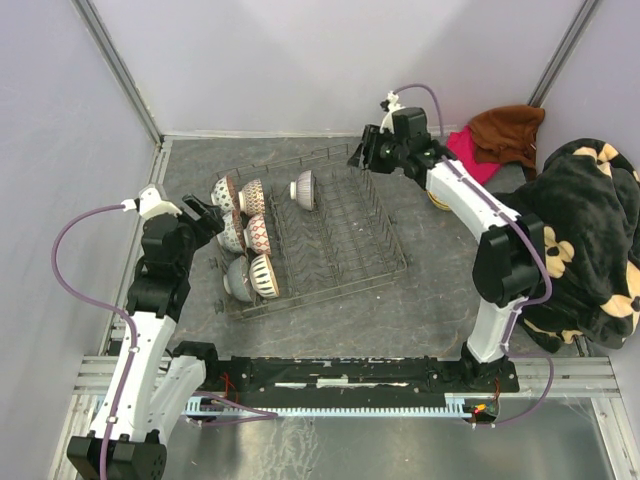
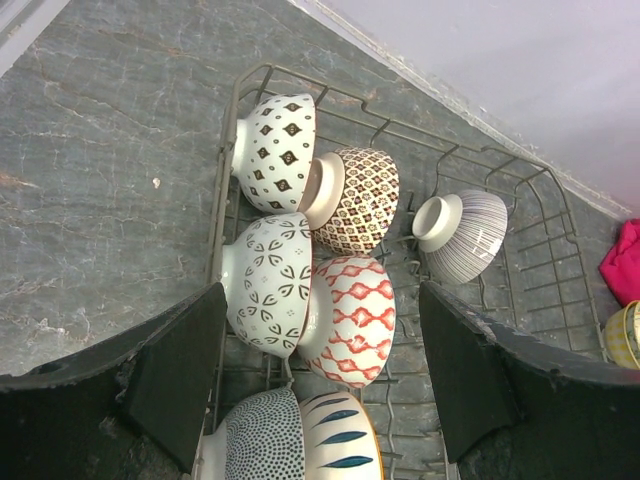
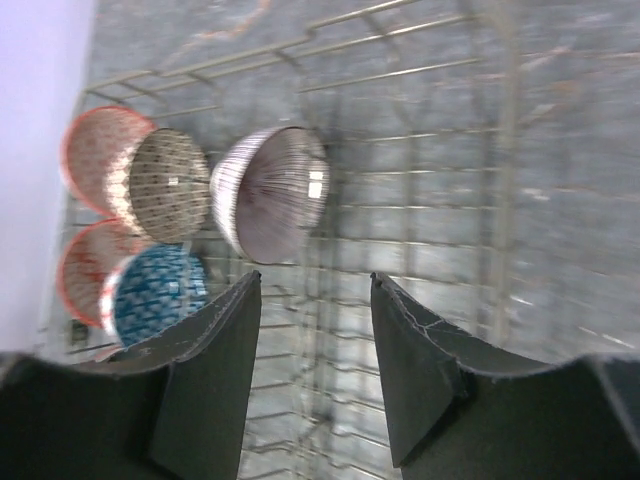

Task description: Unload the bowls from the dish rack

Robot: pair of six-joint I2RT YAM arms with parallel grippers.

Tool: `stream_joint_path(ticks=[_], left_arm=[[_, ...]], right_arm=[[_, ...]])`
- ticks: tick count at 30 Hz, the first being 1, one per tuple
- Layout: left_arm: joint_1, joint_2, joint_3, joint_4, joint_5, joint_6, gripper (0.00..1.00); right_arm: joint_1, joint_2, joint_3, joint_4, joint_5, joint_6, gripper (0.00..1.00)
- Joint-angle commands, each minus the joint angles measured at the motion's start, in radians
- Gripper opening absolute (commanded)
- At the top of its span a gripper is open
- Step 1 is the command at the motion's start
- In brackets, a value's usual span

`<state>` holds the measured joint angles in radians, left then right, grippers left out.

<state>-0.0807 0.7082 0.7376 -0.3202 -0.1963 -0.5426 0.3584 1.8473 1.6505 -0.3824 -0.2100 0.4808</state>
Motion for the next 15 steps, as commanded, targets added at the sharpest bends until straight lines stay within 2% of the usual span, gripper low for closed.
stream_joint_path(ticks=[1,8,15], left_arm=[[0.000,-0.017,0.019,0.013,0.025,-0.025,0.84],[-0.001,-0.018,0.014,0.017,0.026,-0.026,0.84],[-0.001,-0.017,0.015,0.018,0.022,-0.025,0.84]], right_arm=[[0.024,0.068,-0.065,0.331,-0.216,0.208,0.55],[0.075,0.199,-0.054,0.561,-0.283,0.357,0.50],[0.103,0.287,-0.002,0.601,-0.285,0.395,0.50]])
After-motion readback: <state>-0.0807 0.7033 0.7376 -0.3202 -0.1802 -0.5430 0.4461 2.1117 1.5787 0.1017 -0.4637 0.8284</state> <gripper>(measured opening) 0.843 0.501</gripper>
